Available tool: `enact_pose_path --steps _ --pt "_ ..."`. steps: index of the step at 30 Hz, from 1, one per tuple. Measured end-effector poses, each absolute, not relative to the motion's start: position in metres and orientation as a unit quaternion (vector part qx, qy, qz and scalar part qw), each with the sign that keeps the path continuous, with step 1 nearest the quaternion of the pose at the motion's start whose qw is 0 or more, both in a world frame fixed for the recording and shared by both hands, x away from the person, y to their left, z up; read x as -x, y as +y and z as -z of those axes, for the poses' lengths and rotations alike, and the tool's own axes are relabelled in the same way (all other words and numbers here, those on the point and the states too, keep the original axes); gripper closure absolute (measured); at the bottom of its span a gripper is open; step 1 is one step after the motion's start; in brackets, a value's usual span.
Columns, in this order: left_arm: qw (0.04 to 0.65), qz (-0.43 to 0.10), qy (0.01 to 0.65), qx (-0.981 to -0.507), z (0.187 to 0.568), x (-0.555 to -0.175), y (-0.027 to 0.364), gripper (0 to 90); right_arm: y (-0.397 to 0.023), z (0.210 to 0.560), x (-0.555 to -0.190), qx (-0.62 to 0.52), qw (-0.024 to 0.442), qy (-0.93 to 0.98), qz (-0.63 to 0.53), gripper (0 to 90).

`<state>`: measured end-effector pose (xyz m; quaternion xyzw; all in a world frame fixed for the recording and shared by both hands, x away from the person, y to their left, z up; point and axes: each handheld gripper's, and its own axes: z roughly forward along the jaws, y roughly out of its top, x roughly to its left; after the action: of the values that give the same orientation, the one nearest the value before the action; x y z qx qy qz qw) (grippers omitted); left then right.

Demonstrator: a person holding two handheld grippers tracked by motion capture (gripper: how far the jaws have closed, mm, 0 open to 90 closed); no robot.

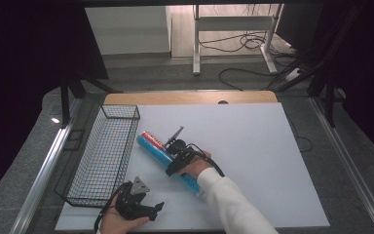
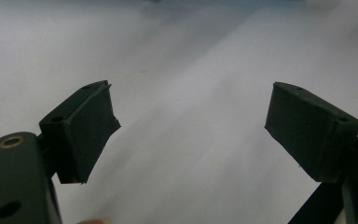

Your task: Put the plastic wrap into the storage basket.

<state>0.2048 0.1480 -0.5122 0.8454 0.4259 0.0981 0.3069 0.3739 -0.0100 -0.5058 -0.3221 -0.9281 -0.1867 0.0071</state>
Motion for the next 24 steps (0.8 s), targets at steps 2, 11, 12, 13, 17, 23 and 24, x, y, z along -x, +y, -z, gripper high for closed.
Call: enact_pose_path --steps 2,11,12,13,17,23,24 --pt "0.307 -0.098 0.426 -0.845 0.512 -0.204 0.148 15.5 -0.012 0.502 -0.375 0.332 0.020 -0.922 0.198 32.5" --pt "0.309 -0.099 0.426 -0.844 0.511 -0.204 0.148 15.5 -0.027 0.488 -0.370 0.342 0.037 -0.909 0.236 32.5" --pt "0.309 -0.099 0.426 -0.844 0.511 -0.205 0.148 15.5 -0.027 0.488 -0.370 0.342 0.037 -0.909 0.236 32.5" --pt "0.308 -0.099 0.426 -0.845 0.512 -0.205 0.148 15.5 -0.031 0.484 -0.369 0.346 0.038 -0.905 0.246 32.5" --pt "0.312 -0.100 0.428 -0.843 0.511 -0.205 0.148 15.6 -0.051 0.470 -0.363 0.356 0.040 -0.889 0.284 32.5" --pt "0.319 -0.094 0.427 -0.841 0.510 -0.205 0.147 15.9 -0.083 0.457 -0.355 0.380 0.055 -0.861 0.333 32.5" --pt "0.319 -0.094 0.427 -0.841 0.510 -0.205 0.147 15.9 -0.087 0.456 -0.353 0.382 0.054 -0.858 0.340 32.5"
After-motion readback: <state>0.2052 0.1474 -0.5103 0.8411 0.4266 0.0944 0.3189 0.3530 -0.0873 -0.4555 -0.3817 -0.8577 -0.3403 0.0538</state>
